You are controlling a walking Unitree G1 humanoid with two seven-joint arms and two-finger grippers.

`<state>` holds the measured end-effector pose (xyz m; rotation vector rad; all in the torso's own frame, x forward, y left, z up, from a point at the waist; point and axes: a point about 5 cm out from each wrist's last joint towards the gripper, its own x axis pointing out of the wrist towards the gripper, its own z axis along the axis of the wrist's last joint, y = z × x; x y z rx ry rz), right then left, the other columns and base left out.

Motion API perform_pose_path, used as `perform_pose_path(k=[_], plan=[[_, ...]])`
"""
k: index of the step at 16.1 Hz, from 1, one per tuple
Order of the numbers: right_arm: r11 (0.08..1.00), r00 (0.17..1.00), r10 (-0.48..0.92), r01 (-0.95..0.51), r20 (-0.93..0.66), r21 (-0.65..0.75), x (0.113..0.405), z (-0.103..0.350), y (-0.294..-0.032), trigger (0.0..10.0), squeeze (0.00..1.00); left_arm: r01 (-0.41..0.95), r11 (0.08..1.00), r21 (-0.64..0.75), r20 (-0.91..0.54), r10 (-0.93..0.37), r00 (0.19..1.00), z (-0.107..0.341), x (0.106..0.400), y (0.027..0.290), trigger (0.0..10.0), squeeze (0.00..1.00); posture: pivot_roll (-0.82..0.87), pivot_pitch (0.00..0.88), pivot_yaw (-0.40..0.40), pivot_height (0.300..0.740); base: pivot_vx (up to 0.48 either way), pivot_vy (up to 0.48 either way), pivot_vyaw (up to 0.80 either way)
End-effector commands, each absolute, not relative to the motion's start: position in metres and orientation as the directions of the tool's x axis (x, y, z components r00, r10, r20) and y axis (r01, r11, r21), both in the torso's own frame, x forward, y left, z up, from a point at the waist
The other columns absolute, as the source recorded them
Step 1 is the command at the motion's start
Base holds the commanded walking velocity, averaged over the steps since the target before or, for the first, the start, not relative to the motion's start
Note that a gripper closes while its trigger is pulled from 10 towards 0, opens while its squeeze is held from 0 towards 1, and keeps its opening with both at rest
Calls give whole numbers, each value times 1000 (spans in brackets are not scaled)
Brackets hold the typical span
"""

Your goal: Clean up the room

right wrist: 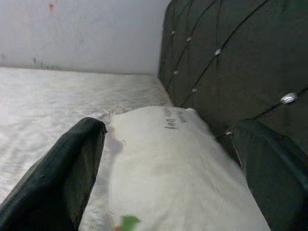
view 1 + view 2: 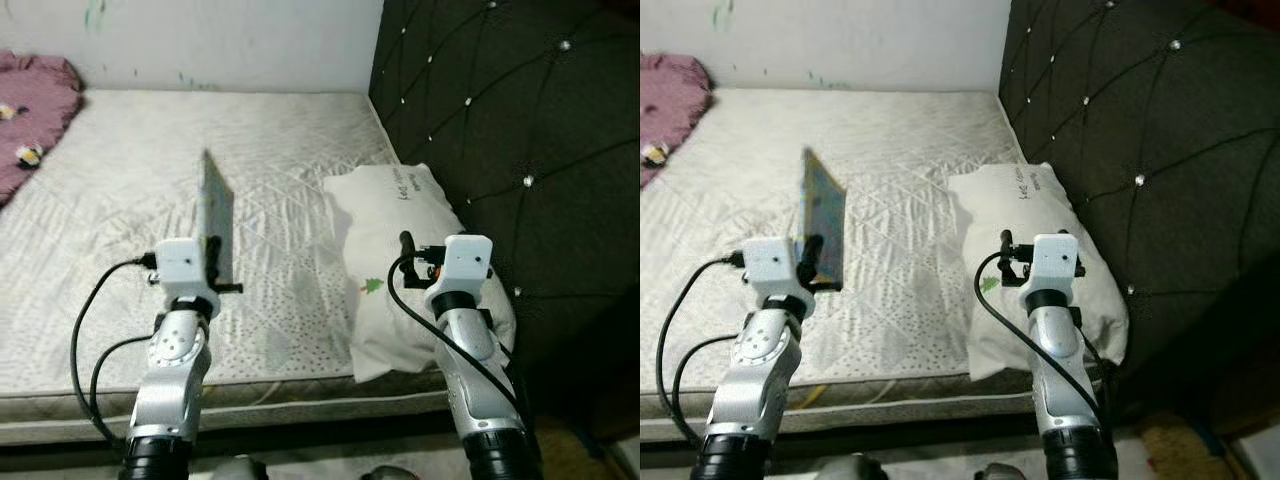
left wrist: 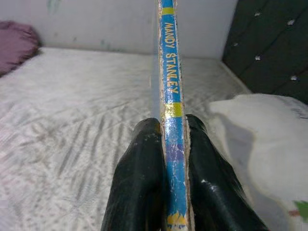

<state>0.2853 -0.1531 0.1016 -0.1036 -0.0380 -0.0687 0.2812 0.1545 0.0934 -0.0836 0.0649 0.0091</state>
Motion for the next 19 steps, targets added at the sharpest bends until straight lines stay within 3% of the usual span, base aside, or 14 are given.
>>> perform_pose_path(k=[1,3,13,19], plan=[[983,991,-67,86,118,-164,285,115,-152,10000,0,51,992,-118,7,-51,999,106,283,149,10000,0,-36,0,7,740,0,0,0],[970,988,-35,70,148,-234,284,126,-144,10000,0,34,996,-83,15,-33,999,105,281,150,10000,0,-42,0,7,740,0,0,0],[994,997,-63,66,37,-88,280,110,-152,10000,0,9,997,-79,16,-8,1000,104,273,151,10000,0,-40,0,0,740,0,0,0],[994,998,-54,58,38,-94,280,109,-151,10000,0,-44,998,-43,14,45,999,105,273,156,10000,0,-30,0,-9,675,0,0,0]])
